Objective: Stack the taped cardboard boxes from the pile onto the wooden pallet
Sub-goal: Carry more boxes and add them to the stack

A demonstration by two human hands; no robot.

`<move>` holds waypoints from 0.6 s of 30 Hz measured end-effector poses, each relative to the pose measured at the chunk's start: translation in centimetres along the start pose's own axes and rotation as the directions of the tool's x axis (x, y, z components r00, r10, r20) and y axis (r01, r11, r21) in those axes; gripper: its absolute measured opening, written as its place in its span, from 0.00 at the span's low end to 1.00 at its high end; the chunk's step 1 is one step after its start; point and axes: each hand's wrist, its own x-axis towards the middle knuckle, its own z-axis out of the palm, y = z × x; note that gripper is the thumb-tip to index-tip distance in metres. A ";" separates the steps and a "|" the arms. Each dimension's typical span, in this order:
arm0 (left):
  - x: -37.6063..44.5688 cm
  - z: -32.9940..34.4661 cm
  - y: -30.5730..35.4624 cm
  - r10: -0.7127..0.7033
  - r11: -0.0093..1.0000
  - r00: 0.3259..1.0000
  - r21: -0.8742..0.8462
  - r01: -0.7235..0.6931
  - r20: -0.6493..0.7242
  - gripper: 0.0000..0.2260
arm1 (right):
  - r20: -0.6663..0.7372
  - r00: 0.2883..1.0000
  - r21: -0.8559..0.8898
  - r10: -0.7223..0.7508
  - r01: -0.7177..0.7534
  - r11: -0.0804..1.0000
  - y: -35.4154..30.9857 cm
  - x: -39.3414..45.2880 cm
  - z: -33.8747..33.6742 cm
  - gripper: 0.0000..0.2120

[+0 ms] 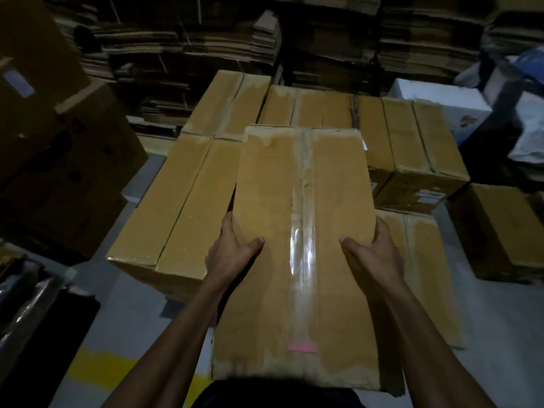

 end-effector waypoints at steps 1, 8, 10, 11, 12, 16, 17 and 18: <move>0.7 -0.4 -0.4 0.007 1.000 1.000 0.001 -0.007 0.018 0.40 | -0.002 1.000 0.002 0.009 -0.009 1.000 -0.2 -0.3 0.7 0.35; 5.2 -1.9 -2.2 -0.002 1.000 0.997 0.011 0.001 0.081 0.42 | -0.028 0.991 0.021 0.129 -0.128 0.992 -1.4 -0.2 4.6 0.38; 6.2 -2.0 -2.3 -0.004 1.000 0.995 0.009 0.003 0.101 0.42 | -0.029 0.989 0.027 0.147 -0.146 0.989 -1.6 0.0 5.5 0.37; 6.8 -2.0 -2.4 -0.005 1.000 0.994 -0.002 0.006 0.114 0.43 | -0.024 0.987 0.034 0.156 -0.155 0.987 -1.6 0.4 6.0 0.37; 7.3 -1.9 -2.5 -0.009 1.000 0.992 -0.018 0.011 0.125 0.45 | -0.021 0.986 0.039 0.164 -0.163 0.986 -1.5 0.8 6.5 0.36; 9.9 -0.9 -3.2 -0.017 0.999 0.988 -0.044 0.024 0.156 0.48 | -0.015 0.982 0.033 0.188 -0.187 0.982 -1.0 2.9 8.3 0.39; 10.5 -0.6 -3.3 -0.025 0.999 0.988 -0.038 0.031 0.154 0.47 | -0.008 0.981 0.031 0.195 -0.194 0.980 -0.9 3.6 8.8 0.40; 11.3 -0.2 -3.3 -0.031 0.999 0.988 -0.034 0.036 0.148 0.47 | 0.004 0.979 0.030 0.201 -0.201 0.979 -0.7 4.5 9.3 0.41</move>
